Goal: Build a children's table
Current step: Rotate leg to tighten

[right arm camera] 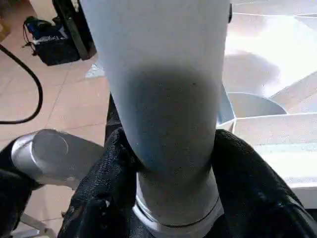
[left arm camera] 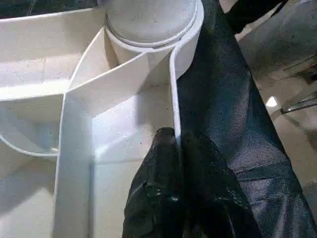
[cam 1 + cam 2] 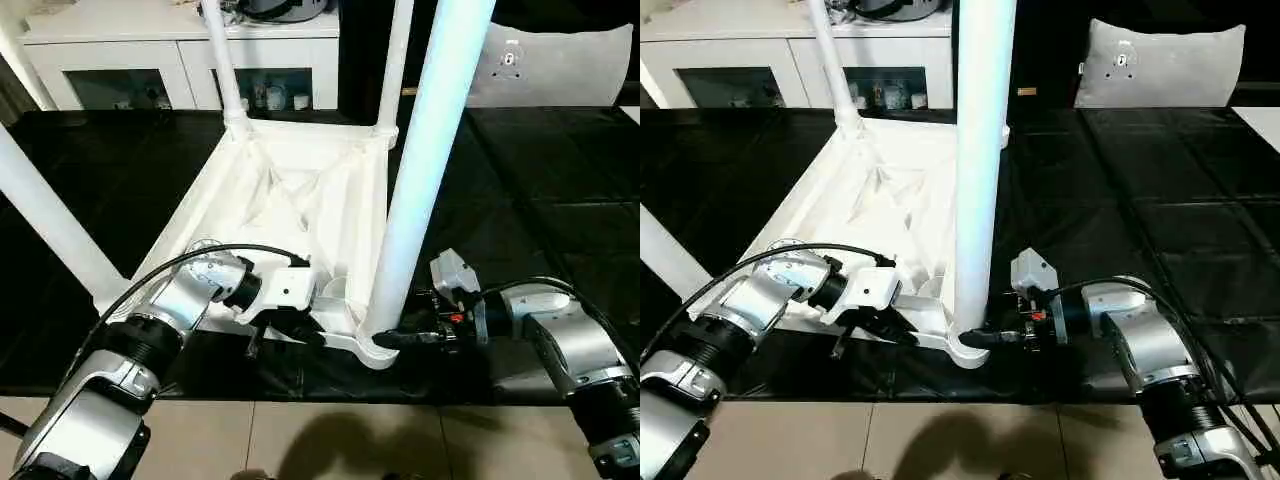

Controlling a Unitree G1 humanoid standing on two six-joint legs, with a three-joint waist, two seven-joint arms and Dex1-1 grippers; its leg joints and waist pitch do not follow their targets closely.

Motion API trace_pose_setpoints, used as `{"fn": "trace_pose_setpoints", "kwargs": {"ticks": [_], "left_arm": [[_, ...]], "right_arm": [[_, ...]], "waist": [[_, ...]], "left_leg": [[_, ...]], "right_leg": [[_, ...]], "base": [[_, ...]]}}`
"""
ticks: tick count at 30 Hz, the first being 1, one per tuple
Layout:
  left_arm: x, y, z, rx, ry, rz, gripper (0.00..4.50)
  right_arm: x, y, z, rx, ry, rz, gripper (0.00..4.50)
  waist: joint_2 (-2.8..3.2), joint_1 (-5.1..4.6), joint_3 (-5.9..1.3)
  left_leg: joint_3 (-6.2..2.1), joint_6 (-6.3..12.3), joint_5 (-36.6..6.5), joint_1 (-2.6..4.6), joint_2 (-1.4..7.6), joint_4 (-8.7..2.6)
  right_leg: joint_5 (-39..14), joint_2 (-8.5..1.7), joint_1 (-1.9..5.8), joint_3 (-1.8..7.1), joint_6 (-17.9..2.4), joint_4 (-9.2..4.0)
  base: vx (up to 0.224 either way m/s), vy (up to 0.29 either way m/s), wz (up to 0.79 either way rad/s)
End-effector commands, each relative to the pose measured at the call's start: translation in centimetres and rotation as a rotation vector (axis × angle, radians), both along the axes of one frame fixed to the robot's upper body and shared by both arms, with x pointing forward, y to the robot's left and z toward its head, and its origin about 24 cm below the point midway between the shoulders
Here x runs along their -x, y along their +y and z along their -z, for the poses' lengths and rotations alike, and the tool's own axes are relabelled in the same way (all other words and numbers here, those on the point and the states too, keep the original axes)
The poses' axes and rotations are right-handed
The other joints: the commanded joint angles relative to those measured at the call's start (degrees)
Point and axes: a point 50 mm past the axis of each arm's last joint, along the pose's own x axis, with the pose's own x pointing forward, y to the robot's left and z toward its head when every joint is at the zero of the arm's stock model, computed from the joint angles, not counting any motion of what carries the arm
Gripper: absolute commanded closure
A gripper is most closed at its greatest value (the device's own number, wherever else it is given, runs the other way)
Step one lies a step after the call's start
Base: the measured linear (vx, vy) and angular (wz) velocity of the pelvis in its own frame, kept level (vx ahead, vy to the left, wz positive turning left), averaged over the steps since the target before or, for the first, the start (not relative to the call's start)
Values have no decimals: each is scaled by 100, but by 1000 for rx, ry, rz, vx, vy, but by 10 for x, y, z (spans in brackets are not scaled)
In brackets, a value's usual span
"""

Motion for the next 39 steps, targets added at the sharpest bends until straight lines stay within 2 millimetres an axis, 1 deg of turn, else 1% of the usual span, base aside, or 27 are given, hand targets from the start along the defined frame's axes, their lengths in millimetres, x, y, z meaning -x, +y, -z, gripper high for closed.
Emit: {"fn": "trace_pose_setpoints", "kwargs": {"ticks": [1, 7, 9, 11, 12, 13, 14, 15, 16, 17, 19, 20, 22, 23, 24, 25, 26, 27, 28, 29, 31, 32, 35, 36, 37, 38, 39], "left_arm": [[11, -14, 3, -15, 37, 121, 450], [4, -16, 2, 32, 69, -26, 450], [1, -23, 1, 48, 59, -116, 450], [-1, -28, 0, 63, 53, -162, 450], [-1, -29, 0, 68, 52, -175, 450], [-3, -34, -1, 85, 49, -222, 450], [-3, -35, -2, 89, 49, -233, 450], [-4, -37, -3, 95, 44, -244, 450], [-6, -46, -6, 125, 21, -293, 450], [-6, -47, -7, 129, 18, -298, 450], [-8, -54, -9, 166, 11, -333, 450], [-8, -58, -11, 186, 8, -348, 450], [-9, -61, -14, 204, -7, -361, 450], [-9, -61, -15, 205, -18, -363, 450], [-10, -61, -14, 198, -34, -362, 450], [-11, -59, -14, 191, -47, -361, 450], [-12, -57, -13, 182, -62, -360, 450], [-13, -54, -12, 171, -76, -362, 450], [-14, -51, -11, 160, -85, -365, 450], [-15, -47, -11, 147, -100, -362, 450], [-18, -40, -10, 127, -130, -350, 450], [-20, -37, -9, 119, -142, -349, 450], [-25, -28, -9, 95, -180, -353, 450], [-26, -27, -9, 92, -184, -355, 450], [-31, -23, -10, 83, -223, -380, 450], [-34, -21, -11, 80, -252, -406, 450], [-38, -20, -12, 88, -271, -438, 450]], "right_arm": [[0, 4, -5, -55, 7, -8, 256], [4, 14, -6, -130, 35, 88, 257], [-1, 25, 1, -99, 44, 234, 257], [-7, 33, 5, -86, 37, 330, 257], [-8, 35, 6, -81, 35, 353, 257], [-13, 41, 8, -64, 22, 433, 257], [-14, 42, 9, -60, 20, 453, 257], [-16, 44, 10, -51, 19, 490, 257], [-27, 51, 15, -17, 31, 657, 257], [-29, 53, 15, -16, 35, 675, 257], [-34, 59, 17, -7, 43, 746, 257], [-35, 61, 18, 4, 35, 769, 257], [-37, 66, 17, -26, 29, 788, 257], [-37, 68, 15, -43, 32, 796, 202], [-37, 69, 13, -59, 16, 796, 188], [-37, 69, 12, -67, 4, 792, 188], [-36, 68, 11, -60, -15, 787, 182], [-34, 66, 10, -54, -29, 783, 168], [-33, 63, 10, -55, -34, 779, 168], [-31, 59, 10, -52, -42, 780, 145], [-28, 48, 9, -51, -57, 791, 140], [-26, 44, 9, -47, -68, 784, 122], [-16, 32, 10, -52, -62, 757, 101], [-15, 31, 10, -54, -61, 756, 92], [-9, 25, 8, -65, -84, 738, 86], [-5, 21, 8, -68, -98, 729, 86], [-1, 18, 7, -74, -105, 723, 66]], "waist": [[-93, -22, -439], [-90, -12, -431], [-91, -39, -397], [-79, -122, -343], [-83, -155, -333], [-63, -235, -305], [-67, -332, -293], [-61, -390, -289], [-62, -506, -296], [2, -648, -305], [35, -795, -310], [85, -899, -318], [67, -1008, -304], [48, -1043, -308], [-2, -1063, -311], [30, -1063, -321], [32, -1068, -330], [15, -1049, -355], [15, -1005, -369], [16, -910, -385], [-24, -808, -388], [-40, -735, -416], [-27, -575, -465], [-42, -524, -483], [-10, -474, -490], [-23, -434, -468], [-4, -415, -451]], "left_leg": [[69, 547, -661, -57, 130, -403], [71, 515, -618, -56, 138, -411], [79, 422, -823, -39, 107, -424], [75, 216, -1177, -18, 36, -429], [70, 173, -1256, -17, 16, -425], [71, 117, -1481, 21, -13, -404], [39, 90, -1637, 17, -48, -381], [24, 100, -1740, 8, -47, -379], [-10, 98, -1889, -18, -27, -383], [-60, 77, -2046, -26, -11, -387], [-125, 77, -2244, -83, 44, -417], [-176, 149, -2496, -28, 101, -456], [-185, 167, -2606, -10, 69, -458], [-182, 171, -2550, -29, 38, -444], [-172, 184, -2473, -48, 25, -438], [-168, 206, -2323, -51, 18, -430], [-171, 245, -2161, -85, 28, -441], [-147, 285, -1962, -78, 31, -440], [-133, 319, -1826, -58, 33, -434], [-101, 388, -1529, -43, 51, -433], [-77, 488, -1222, -91, 56, -432], [-64, 532, -984, -99, 53, -418], [-55, 720, -336, -126, 50, -377], [-58, 797, -44, -167, 42, -346], [-61, 855, 117, -159, 57, -343], [-40, 875, 24, -147, 61, -342], [-34, 867, -72, -144, 57, -354]], "right_leg": [[-1666, -241, 410, 330, -1019, -330], [-1650, -242, 414, 336, -1016, -327], [-2086, -232, 395, 320, -857, -400], [-2945, -226, 375, 241, -524, -526], [-3145, -220, 375, 217, -409, -560], [-3495, -205, 334, 165, -233, -640], [-3748, -195, 343, 75, -48, -702], [-3825, -190, 352, 42, 42, -734], [-3810, -192, 382, -10, 145, -761], [-3729, -199, 414, -102, 160, -792], [-3547, -216, 491, -165, 186, -781], [-3192, -247, 494, -152, 77, -786], [-3085, -264, 477, -166, -70, -798], [-3149, -283, 478, -167, -93, -800], [-3176, -286, 476, -159, -90, -801], [-3113, -308, 468, -130, -164, -779], [-2957, -315, 481, -93, -259, -748], [-2741, -302, 471, -49, -380, -719], [-2597, -308, 453, -18, -455, -703], [-2254, -308, 439, 46, -632, -649], [-1939, -271, 454, 104, -762, -561], [-1790, -272, 462, 169, -796, -508], [-1132, -259, 499, 231, -936, -382], [-787, -255, 511, 247, -984, -312], [-624, -261, 500, 247, -1050, -279], [-747, -253, 482, 245, -1028, -308], [-889, -247, 484, 240, -996, -339]], "base": [[0, 0, 0], [0, 0, 0], [0, 0, 0], [0, 0, 0], [0, 0, 0], [0, 0, 0], [0, 0, 0], [0, 0, 0], [0, 0, 0], [0, 0, 0], [0, 0, 0], [0, 0, 0], [0, 0, 0], [0, 0, 0], [0, 0, 0], [0, 0, 0], [0, 0, 0], [0, 0, 0], [0, 0, 0], [0, 0, 0], [51, -26, 15], [52, -28, 12], [18, -10, 2], [0, 0, 0], [0, 0, 0], [0, 0, 0], [0, 0, 0]]}}
